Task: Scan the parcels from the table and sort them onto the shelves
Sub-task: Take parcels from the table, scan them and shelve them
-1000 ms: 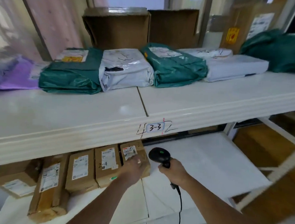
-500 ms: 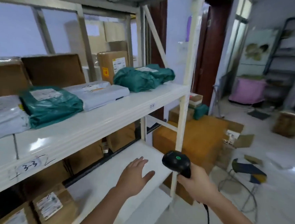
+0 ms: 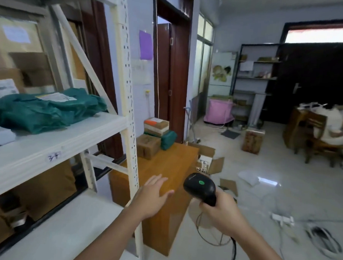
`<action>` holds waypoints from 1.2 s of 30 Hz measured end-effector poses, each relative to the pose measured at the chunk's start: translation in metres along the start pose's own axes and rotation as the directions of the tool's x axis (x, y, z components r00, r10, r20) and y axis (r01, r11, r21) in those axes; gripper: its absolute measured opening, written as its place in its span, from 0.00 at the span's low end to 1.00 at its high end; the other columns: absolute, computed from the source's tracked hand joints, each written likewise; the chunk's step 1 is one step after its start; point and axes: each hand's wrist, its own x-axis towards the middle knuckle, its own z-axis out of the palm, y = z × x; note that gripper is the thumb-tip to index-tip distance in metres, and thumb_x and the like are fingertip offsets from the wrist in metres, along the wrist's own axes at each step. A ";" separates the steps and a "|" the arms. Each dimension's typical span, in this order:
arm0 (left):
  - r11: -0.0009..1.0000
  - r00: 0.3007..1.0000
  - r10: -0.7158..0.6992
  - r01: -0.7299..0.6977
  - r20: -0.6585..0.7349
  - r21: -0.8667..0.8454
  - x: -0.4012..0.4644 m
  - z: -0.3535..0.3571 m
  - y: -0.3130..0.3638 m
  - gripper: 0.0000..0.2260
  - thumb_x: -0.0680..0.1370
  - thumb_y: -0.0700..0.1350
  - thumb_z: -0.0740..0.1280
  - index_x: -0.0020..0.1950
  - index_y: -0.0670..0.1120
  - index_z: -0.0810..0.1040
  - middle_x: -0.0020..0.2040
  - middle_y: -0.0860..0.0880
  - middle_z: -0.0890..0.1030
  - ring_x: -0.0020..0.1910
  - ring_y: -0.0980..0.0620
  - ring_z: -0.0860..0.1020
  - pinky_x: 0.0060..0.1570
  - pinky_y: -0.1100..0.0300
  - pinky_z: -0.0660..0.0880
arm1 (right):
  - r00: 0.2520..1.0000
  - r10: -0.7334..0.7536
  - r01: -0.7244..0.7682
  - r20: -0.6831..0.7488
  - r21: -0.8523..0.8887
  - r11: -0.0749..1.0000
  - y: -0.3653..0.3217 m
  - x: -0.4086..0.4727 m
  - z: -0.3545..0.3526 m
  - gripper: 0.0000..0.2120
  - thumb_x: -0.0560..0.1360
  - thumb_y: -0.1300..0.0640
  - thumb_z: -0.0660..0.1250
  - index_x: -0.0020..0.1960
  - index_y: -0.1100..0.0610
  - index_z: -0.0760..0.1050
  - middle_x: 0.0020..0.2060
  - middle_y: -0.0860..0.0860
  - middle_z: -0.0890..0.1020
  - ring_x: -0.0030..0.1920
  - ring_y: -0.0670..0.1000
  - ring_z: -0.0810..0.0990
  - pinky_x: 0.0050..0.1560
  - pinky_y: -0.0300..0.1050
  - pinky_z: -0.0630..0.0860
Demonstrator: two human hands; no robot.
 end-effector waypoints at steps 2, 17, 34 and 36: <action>0.999 0.999 0.023 -0.024 0.035 0.022 0.024 0.010 0.005 0.29 0.83 0.66 0.59 0.83 0.60 0.61 0.85 0.57 0.58 0.84 0.54 0.52 0.82 0.44 0.55 | 1.000 0.019 -0.019 -0.017 -0.013 1.000 0.014 0.022 -0.009 0.04 0.72 0.62 0.68 0.41 0.53 0.77 0.33 0.53 0.81 0.34 0.53 0.80 0.33 0.42 0.72; 0.991 0.992 0.057 -0.070 0.109 0.117 0.271 0.039 -0.029 0.30 0.83 0.67 0.57 0.83 0.58 0.61 0.85 0.56 0.57 0.84 0.53 0.52 0.82 0.47 0.52 | 0.991 0.132 -0.134 -0.036 -0.069 0.989 0.055 0.248 -0.015 0.03 0.71 0.57 0.70 0.45 0.54 0.79 0.38 0.56 0.85 0.39 0.53 0.84 0.45 0.53 0.82; 0.992 0.991 -0.062 0.048 0.116 0.116 0.479 0.068 -0.083 0.32 0.82 0.68 0.59 0.83 0.55 0.62 0.84 0.55 0.60 0.83 0.52 0.58 0.82 0.48 0.57 | 0.996 0.056 -0.055 0.075 -0.015 0.998 0.069 0.488 0.000 0.06 0.74 0.61 0.69 0.40 0.54 0.75 0.30 0.50 0.78 0.29 0.43 0.75 0.33 0.39 0.73; 0.988 0.989 -0.102 0.088 0.105 0.124 0.506 0.073 -0.091 0.33 0.82 0.68 0.58 0.84 0.55 0.61 0.84 0.55 0.59 0.83 0.51 0.58 0.82 0.47 0.58 | 0.995 0.036 -0.034 0.096 -0.020 0.999 0.073 0.526 0.002 0.06 0.74 0.61 0.69 0.40 0.54 0.74 0.30 0.48 0.77 0.28 0.43 0.74 0.32 0.37 0.71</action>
